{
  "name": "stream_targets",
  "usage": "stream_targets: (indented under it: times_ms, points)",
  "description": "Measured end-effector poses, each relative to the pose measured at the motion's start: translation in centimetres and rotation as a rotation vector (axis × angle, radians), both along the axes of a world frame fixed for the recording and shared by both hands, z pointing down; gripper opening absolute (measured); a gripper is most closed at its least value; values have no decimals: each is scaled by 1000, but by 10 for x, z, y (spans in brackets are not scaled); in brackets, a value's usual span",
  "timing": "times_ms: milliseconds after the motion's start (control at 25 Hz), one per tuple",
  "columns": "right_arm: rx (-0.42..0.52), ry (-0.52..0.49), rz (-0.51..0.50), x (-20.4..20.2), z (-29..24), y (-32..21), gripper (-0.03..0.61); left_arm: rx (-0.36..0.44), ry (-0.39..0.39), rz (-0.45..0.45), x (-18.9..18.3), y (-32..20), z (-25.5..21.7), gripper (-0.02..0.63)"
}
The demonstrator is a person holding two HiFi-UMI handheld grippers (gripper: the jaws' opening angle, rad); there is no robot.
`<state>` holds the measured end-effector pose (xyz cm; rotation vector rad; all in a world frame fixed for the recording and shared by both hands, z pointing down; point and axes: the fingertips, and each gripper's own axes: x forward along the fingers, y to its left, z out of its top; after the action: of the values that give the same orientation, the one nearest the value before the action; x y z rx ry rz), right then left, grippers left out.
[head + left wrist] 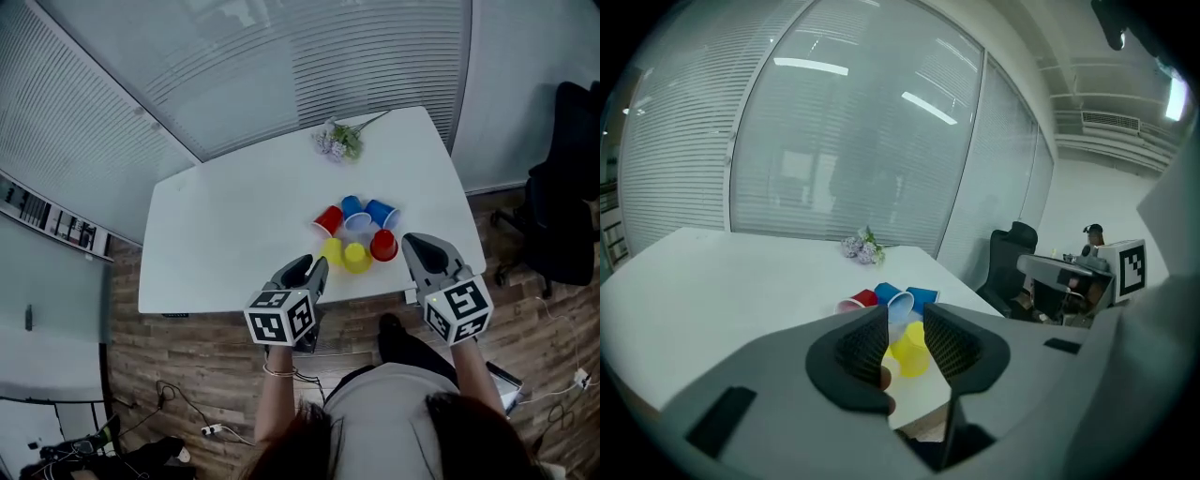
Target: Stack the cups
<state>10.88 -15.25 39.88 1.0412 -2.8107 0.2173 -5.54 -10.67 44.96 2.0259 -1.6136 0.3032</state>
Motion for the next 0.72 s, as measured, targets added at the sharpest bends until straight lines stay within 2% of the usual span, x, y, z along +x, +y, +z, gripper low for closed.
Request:
stream_targets:
  times_ms: [720]
  points:
    - [-44, 26, 9, 3, 20, -57, 28, -285, 50, 115, -12, -48, 58, 206]
